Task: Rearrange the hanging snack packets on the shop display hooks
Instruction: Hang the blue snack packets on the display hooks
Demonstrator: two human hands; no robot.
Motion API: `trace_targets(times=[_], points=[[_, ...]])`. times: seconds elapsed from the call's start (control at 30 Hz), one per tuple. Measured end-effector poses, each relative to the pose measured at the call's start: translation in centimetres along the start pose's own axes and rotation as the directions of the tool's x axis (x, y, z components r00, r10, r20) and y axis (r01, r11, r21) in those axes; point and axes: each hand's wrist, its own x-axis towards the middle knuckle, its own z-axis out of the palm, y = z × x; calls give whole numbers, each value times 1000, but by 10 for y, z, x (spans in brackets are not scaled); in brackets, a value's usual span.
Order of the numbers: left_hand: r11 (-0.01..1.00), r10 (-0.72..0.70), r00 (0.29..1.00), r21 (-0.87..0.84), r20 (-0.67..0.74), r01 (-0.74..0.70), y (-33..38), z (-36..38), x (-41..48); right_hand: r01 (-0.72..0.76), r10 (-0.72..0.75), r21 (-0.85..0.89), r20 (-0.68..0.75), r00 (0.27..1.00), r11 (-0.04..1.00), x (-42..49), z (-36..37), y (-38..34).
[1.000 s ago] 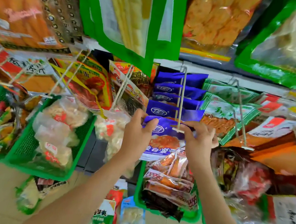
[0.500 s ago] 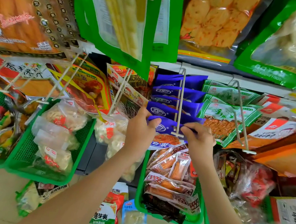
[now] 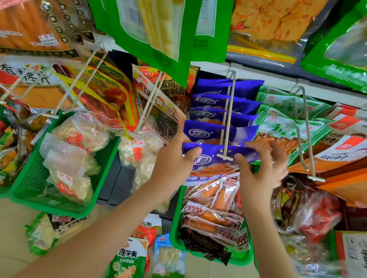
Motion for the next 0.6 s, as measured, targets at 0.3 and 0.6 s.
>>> trace_targets(times=[0.3, 0.6], points=[[984, 143, 968, 73, 204, -161, -6, 13, -66, -514, 264, 345, 564, 782, 785, -67, -17, -27], [988, 107, 788, -156, 607, -14, -20, 9, -58, -413, 209, 198, 626, 751, 889, -49, -27, -16]])
